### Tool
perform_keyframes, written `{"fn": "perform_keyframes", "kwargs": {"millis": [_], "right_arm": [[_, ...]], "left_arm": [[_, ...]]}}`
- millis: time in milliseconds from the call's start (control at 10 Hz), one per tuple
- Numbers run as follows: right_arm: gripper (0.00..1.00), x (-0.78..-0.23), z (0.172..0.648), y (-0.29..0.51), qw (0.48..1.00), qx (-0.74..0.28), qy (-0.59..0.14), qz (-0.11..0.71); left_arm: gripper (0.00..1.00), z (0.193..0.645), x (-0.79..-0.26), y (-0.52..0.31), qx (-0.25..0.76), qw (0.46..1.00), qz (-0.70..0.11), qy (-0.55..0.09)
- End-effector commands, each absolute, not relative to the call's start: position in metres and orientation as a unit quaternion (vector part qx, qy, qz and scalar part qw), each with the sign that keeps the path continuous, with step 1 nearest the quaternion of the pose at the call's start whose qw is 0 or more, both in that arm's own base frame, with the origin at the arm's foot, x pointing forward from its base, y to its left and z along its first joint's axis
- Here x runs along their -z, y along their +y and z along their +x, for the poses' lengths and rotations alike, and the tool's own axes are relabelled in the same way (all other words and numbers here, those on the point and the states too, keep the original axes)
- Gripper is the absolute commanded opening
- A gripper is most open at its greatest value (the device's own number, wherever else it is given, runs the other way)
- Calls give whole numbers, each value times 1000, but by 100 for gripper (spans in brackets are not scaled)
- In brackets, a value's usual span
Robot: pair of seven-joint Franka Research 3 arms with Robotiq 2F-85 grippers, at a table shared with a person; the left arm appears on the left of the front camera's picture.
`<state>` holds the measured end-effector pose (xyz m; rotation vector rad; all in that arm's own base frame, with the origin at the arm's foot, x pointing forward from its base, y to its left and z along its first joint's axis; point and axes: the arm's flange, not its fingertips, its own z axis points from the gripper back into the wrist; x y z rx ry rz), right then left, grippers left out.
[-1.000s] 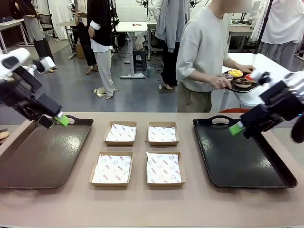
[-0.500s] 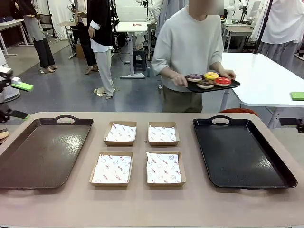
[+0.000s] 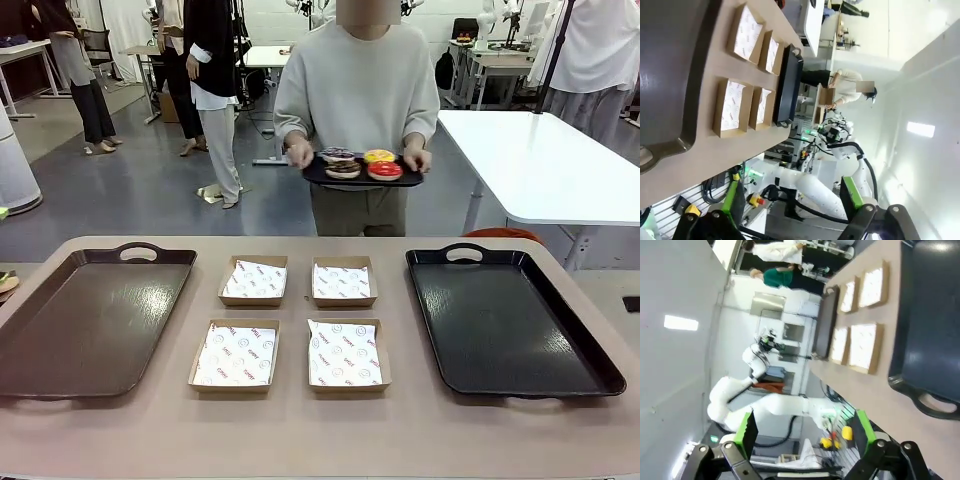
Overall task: Individually package the donuts and arrange them on the tray.
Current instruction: Pick up one Paper togo box.
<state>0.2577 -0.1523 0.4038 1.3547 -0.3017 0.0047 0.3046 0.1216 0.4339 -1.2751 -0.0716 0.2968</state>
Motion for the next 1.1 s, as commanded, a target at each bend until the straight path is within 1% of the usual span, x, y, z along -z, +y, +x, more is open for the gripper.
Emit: {"fn": "perform_keyframes", "kwargs": {"millis": [0, 200, 300, 400, 500, 1000], "right_arm": [[100, -398, 258, -175, 785, -26, -147, 602], [100, -395, 248, -189, 785, -13, -163, 598], [100, -396, 247, -191, 785, -7, -166, 596], [100, -399, 251, -182, 791, 3, -174, 587], [100, -397, 251, -186, 787, -2, -161, 596], [100, -397, 251, -186, 787, -2, -161, 596]], "left_arm": [[100, 299, -411, 135, -142, 781, -608, -22], [100, 290, -402, 149, -156, 772, -615, -32], [100, 286, -404, 154, -160, 779, -605, -39], [100, 284, -409, 162, -134, 792, -590, -77], [100, 296, -401, 150, -169, 774, -609, -28], [100, 296, -401, 150, -169, 774, -609, -28]]}}
